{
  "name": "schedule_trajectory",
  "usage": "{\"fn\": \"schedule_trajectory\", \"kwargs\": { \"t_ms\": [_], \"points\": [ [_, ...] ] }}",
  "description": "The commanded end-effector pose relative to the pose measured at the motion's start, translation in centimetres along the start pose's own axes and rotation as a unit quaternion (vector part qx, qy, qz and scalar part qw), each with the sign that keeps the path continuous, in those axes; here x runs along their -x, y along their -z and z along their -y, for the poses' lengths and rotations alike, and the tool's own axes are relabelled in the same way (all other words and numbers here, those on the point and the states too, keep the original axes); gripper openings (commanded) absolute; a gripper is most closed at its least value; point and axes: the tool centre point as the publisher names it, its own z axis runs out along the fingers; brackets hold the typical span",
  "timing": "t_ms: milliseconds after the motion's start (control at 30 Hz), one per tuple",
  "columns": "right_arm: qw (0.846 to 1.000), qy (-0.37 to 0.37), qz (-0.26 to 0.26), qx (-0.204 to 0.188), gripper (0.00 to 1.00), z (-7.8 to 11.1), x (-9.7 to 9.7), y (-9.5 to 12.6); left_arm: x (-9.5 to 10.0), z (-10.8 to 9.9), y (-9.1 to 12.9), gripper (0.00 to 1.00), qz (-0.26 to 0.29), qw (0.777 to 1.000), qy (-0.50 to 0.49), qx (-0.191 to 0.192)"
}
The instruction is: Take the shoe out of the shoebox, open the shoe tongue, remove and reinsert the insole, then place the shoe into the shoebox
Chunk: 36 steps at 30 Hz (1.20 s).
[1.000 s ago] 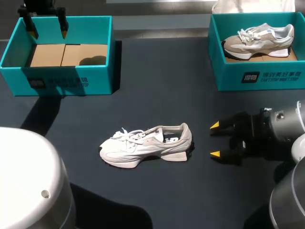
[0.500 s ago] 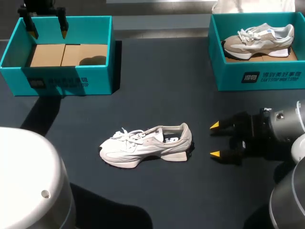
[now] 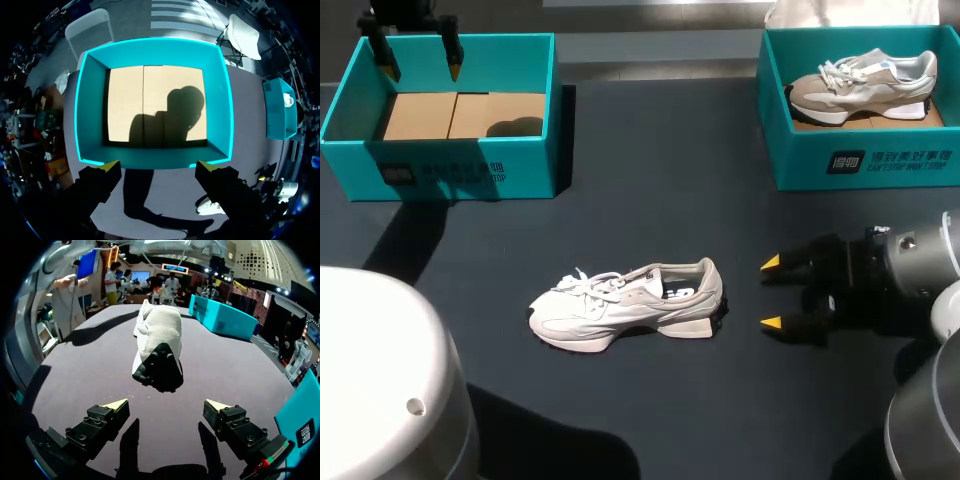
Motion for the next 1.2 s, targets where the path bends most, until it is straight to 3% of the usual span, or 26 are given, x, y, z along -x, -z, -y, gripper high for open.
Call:
{"fn": "schedule_trajectory", "kwargs": {
  "t_ms": [33,400,767,1000,1200],
  "points": [
    [1.0,0.0,0.0,-0.003,1.0,-0.1,-0.1,0.0,0.0,0.0,0.0,1.0,0.0,1.0,0.0,0.0],
    [1.0,0.0,0.0,-0.003,1.0,-0.1,-0.1,0.0,0.0,0.0,0.0,1.0,0.0,1.0,0.0,0.0],
    [1.0,-0.01,-0.014,-0.009,1.0,-1.7,-0.7,-2.5,0.0,0.0,0.0,1.0,0.0,1.0,0.0,0.0],
    [1.0,-0.023,-0.003,-0.007,1.0,-3.1,0.0,-4.2,0.0,0.0,0.0,1.0,0.0,1.0,0.0,0.0],
    [0.999,-0.035,-0.025,-0.005,1.0,-3.9,0.0,-5.5,0.0,0.0,0.0,1.0,0.0,1.0,0.0,0.0]
  ]
}}
